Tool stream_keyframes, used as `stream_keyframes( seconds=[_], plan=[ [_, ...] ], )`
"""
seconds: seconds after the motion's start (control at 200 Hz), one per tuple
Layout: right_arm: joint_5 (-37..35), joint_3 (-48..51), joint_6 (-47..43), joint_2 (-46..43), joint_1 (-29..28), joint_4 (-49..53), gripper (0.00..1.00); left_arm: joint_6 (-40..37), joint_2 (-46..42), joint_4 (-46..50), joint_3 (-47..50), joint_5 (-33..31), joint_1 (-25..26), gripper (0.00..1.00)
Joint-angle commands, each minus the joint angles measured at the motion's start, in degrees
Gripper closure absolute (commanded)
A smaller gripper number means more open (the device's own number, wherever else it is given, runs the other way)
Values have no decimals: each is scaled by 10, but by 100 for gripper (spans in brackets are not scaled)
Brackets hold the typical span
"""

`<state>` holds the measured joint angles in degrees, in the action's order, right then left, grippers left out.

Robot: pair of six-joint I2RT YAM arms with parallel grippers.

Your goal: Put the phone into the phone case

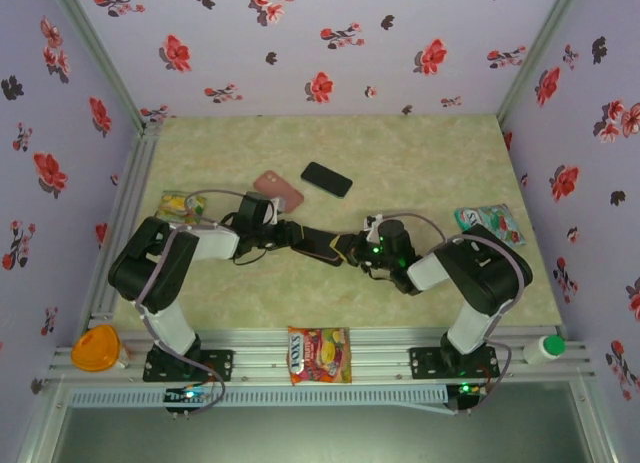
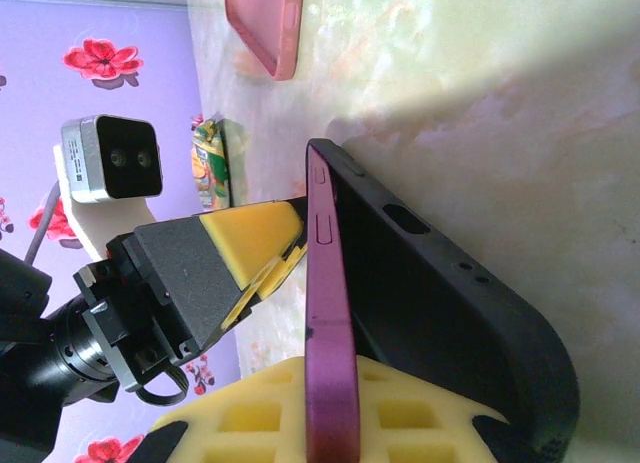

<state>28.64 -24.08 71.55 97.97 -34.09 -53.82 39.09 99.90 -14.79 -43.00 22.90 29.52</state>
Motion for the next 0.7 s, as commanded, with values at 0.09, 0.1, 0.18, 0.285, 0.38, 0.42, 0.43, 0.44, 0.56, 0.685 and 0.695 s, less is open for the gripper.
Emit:
stream_keyframes(
  seconds=[0.09,0.1,0.18,0.285,0.38,0.42,0.43,0.44,0.56,0.685,0.695],
  plan=[
    [-8,-28,-32,-10,-20,75,99,6,-15,-16,11,24,17,63],
    [-8,-28,-33,-10,-20,76,99,7,-15,-17,11,25,17,63],
    [-8,-33,-37,-12,-21,87,97,9,-16,-26,16,24,17,63],
    [-10,-37,-46,-19,-21,109,95,15,-17,-39,22,23,17,63],
    [-16,-41,-56,-30,-22,134,91,17,-19,-45,26,23,18,63],
    [-17,-43,-63,-35,-22,147,88,17,-19,-45,27,22,19,63],
    [-18,-43,-64,-36,-23,149,87,17,-20,-45,26,22,19,63],
    [-18,-43,-66,-38,-23,151,87,17,-20,-44,27,22,19,63],
    [-23,-45,-76,-50,-24,173,82,-3,-29,-11,17,2,29,63],
    [-26,-48,-83,-55,-24,191,79,-9,-35,-1,14,-7,37,63],
    [-26,-48,-83,-55,-24,191,79,-9,-35,-1,14,-8,37,63]
  ],
)
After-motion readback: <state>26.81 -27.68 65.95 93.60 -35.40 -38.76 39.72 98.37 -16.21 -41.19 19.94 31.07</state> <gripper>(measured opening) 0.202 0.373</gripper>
